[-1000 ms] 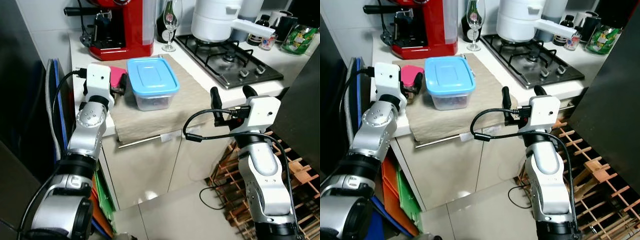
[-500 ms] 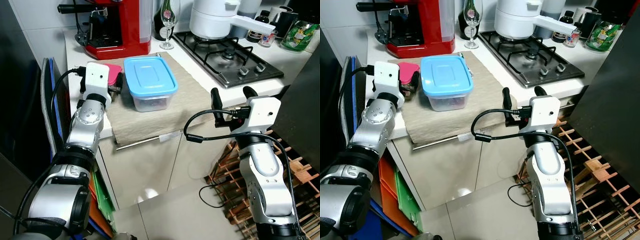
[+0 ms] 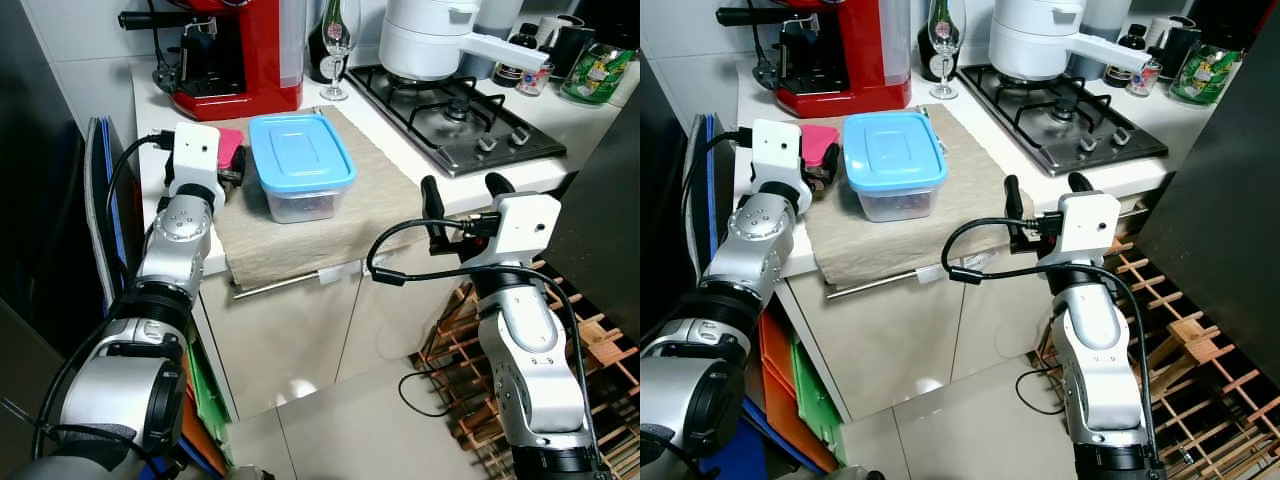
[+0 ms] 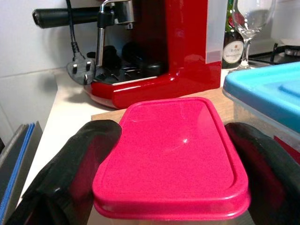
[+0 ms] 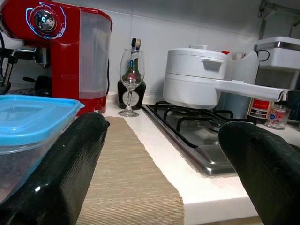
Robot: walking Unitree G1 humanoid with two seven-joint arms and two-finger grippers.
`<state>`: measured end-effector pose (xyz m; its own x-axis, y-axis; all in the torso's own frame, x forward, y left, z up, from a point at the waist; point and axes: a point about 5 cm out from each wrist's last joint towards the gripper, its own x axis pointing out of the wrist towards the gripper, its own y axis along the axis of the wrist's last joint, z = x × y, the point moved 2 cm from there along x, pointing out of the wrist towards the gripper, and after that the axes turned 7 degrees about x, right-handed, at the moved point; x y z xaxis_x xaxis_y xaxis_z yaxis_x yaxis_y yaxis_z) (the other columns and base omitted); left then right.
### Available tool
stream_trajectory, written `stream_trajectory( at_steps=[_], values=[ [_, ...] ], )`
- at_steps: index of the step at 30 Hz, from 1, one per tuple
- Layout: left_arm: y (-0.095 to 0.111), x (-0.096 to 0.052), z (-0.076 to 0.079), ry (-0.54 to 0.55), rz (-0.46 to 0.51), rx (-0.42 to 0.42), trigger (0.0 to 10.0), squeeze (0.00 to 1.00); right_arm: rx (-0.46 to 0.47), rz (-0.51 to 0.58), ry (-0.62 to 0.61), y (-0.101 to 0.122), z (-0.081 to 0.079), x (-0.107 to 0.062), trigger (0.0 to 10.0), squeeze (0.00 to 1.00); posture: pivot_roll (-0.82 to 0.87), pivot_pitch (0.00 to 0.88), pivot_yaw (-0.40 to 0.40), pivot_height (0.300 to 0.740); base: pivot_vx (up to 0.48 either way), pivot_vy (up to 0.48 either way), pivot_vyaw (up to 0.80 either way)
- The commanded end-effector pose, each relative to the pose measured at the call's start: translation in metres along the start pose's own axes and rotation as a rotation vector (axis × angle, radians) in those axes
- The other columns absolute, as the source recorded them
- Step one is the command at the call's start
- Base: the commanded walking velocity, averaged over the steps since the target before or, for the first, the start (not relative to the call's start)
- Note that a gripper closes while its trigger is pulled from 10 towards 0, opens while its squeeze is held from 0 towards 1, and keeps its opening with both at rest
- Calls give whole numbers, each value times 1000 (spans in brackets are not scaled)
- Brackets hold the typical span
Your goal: Restocking fridge
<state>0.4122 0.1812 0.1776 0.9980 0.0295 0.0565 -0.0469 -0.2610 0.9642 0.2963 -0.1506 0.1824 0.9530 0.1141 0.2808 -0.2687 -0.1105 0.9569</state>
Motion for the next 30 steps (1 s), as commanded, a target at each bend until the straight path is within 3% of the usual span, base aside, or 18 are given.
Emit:
stream_trajectory(
  at_steps=[1,12,15,17,23,25,30],
  values=[
    [-21,-4,12,-35,-98,-38,0,0,-7,19,-7,6,1,2,10000,0,-98,0,-17,740,0,0,0],
    [-22,-11,30,-99,-69,-23,0,0,-6,15,-8,5,1,2,10000,0,-98,0,-16,740,0,0,0],
    [-18,-15,46,-180,-45,-91,0,0,-5,10,-3,4,1,2,10000,0,-93,0,-21,740,0,0,0],
    [-17,-15,46,-178,-44,-95,0,0,-5,10,-2,4,0,2,10000,0,-93,0,-21,740,0,0,0],
    [-1,-17,31,-106,35,-101,0,0,-4,14,0,4,0,3,10000,0,-90,0,-18,740,0,0,0],
    [17,-21,17,-31,134,-49,0,0,-5,16,0,4,1,4,10000,0,-85,0,-19,740,0,0,0],
    [49,-31,-7,113,271,72,0,0,-4,15,5,3,0,5,10000,0,-71,0,-25,740,0,0,0]
  ],
)
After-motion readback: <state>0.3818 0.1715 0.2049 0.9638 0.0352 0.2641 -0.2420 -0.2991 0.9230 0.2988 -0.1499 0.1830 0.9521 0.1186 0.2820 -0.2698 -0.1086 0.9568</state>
